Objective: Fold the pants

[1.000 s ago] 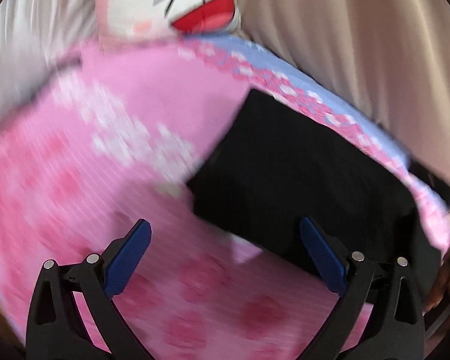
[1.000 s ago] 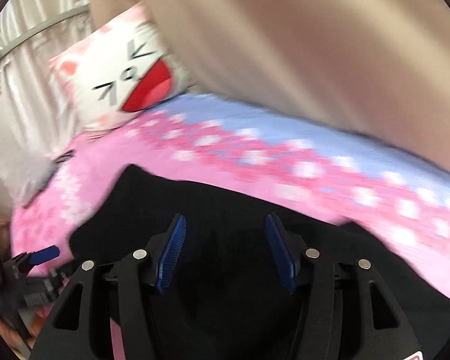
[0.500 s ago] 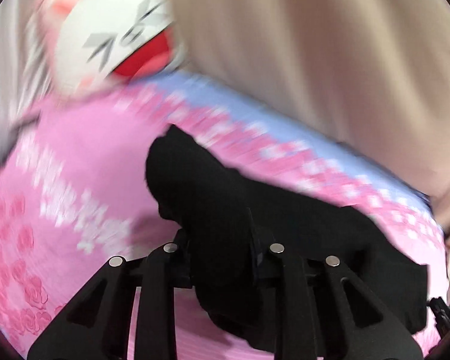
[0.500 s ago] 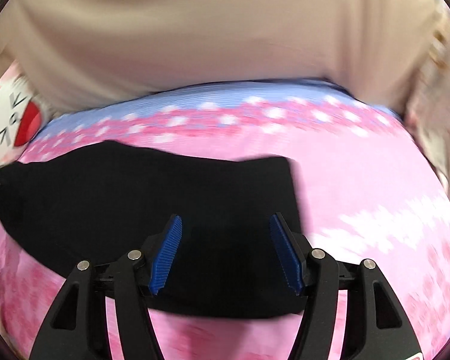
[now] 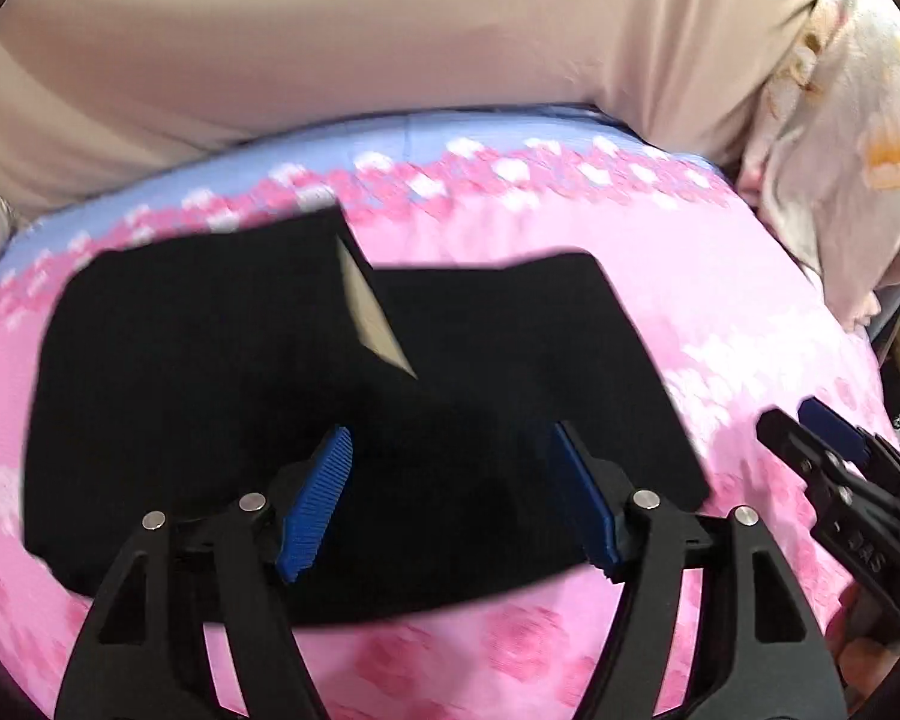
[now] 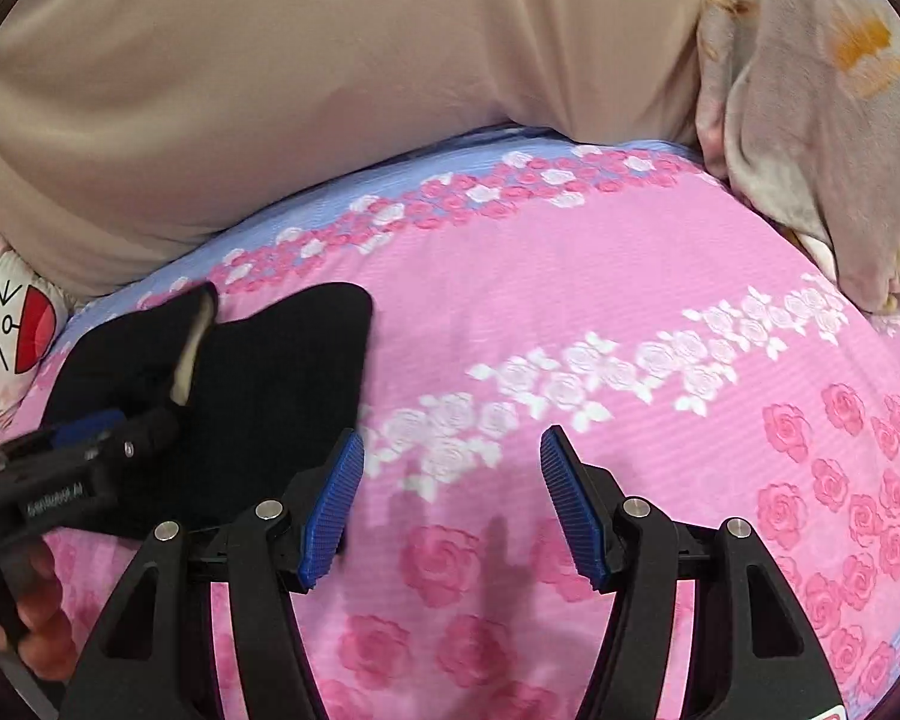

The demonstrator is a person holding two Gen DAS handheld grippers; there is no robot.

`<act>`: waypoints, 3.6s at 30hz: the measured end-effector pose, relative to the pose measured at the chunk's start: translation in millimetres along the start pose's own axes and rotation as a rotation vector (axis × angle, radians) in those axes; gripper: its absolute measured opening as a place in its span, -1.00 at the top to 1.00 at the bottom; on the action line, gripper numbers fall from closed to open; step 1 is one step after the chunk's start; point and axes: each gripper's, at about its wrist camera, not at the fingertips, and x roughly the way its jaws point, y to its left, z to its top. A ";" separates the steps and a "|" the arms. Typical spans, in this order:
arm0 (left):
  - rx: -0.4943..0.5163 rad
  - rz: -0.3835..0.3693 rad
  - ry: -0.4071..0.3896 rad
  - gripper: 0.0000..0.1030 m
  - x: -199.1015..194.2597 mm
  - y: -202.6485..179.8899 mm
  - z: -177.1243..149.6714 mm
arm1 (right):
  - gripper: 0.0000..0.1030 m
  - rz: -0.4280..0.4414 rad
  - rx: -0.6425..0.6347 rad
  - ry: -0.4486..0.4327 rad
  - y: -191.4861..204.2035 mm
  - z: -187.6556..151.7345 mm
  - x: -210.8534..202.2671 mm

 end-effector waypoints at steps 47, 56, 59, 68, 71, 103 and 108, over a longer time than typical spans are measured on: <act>-0.236 0.212 -0.098 -0.79 -52.0 162.9 -36.8 | 0.24 0.296 0.122 0.045 35.4 -0.9 16.6; -0.230 0.277 -0.043 -0.80 -21.5 157.0 -44.0 | 0.45 0.452 -0.127 0.099 124.4 41.4 39.3; -0.219 0.288 -0.046 -0.88 -20.5 157.7 -43.1 | 0.48 0.420 -0.156 0.176 140.9 55.3 85.3; -0.178 0.226 -0.043 -0.90 -19.9 152.5 -37.1 | 0.41 0.321 0.019 0.097 72.0 63.7 66.3; -0.238 0.097 -0.051 -0.90 -30.3 158.4 -41.1 | -0.25 0.229 0.024 0.019 42.0 35.7 20.5; -0.306 0.161 -0.109 -0.80 -129.3 164.9 -96.9 | 0.17 0.300 -0.011 0.015 38.2 -21.3 -89.5; -0.248 0.390 -0.280 -0.88 -163.8 168.3 -77.9 | 0.87 0.494 -0.257 0.066 161.2 11.2 -63.2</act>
